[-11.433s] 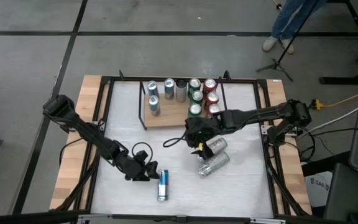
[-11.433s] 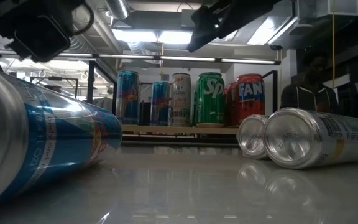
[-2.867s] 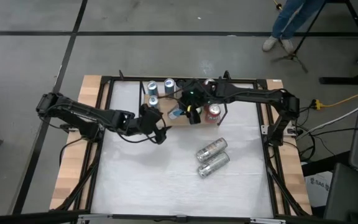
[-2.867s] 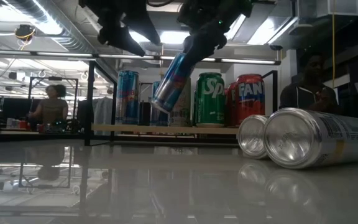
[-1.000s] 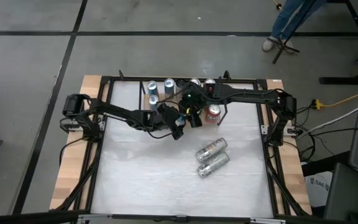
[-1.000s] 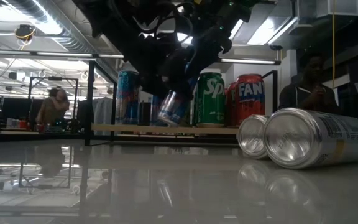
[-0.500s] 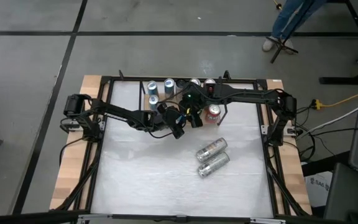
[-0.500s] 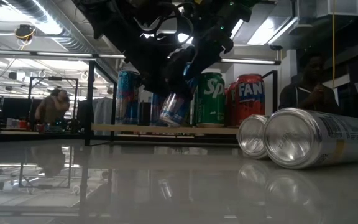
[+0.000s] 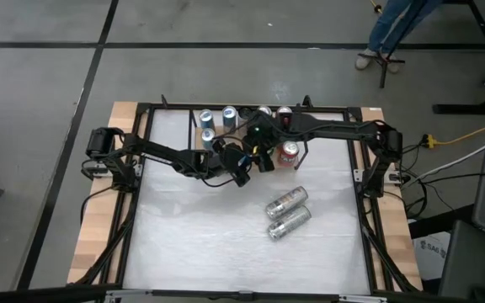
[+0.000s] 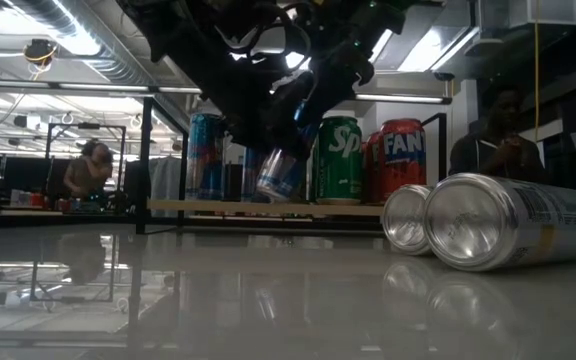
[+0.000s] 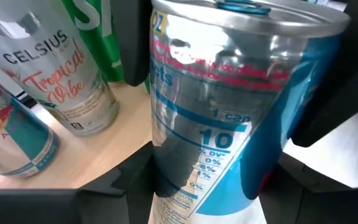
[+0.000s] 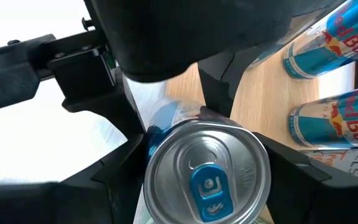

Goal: Sort soda cans
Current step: Put the blue soda can on the shelf and align with the other blue soda can

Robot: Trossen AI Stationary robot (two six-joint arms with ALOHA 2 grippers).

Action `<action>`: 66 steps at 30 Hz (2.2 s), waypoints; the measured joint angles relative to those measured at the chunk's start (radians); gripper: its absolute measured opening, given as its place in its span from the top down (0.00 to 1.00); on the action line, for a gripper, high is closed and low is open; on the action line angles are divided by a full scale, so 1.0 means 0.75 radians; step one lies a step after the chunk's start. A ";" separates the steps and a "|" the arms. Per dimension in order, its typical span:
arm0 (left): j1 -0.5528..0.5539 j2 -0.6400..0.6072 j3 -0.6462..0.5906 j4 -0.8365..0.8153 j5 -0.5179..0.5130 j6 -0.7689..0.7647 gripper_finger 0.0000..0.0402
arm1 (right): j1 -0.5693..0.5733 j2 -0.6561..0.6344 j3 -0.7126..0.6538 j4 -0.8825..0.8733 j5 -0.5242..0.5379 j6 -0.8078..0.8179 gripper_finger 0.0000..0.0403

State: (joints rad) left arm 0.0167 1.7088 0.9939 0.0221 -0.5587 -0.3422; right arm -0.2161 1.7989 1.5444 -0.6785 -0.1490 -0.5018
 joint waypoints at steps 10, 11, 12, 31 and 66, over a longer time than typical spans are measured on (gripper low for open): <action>-0.008 -0.002 0.003 0.086 -0.111 -0.044 0.48 | -0.001 -0.074 0.000 0.000 0.035 -0.006 0.34; -0.008 -0.002 0.003 0.087 -0.121 -0.044 0.48 | -0.001 -0.076 0.000 0.002 0.048 -0.007 0.34; -0.008 -0.002 0.003 0.086 -0.133 -0.044 0.48 | -0.001 -0.076 0.000 0.003 0.058 -0.007 0.34; -0.016 -0.001 0.001 0.243 -0.213 -0.020 0.48 | -0.064 -0.086 0.108 -0.109 0.138 -0.054 0.34; -0.015 -0.004 -0.001 0.287 -0.224 0.027 0.48 | -0.072 -0.081 0.109 -0.150 0.097 -0.022 0.09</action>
State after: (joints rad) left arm 0.0051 1.7059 0.9932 0.2371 -0.7265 -0.3219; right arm -0.2700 1.7382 1.6260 -0.7906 -0.0760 -0.5182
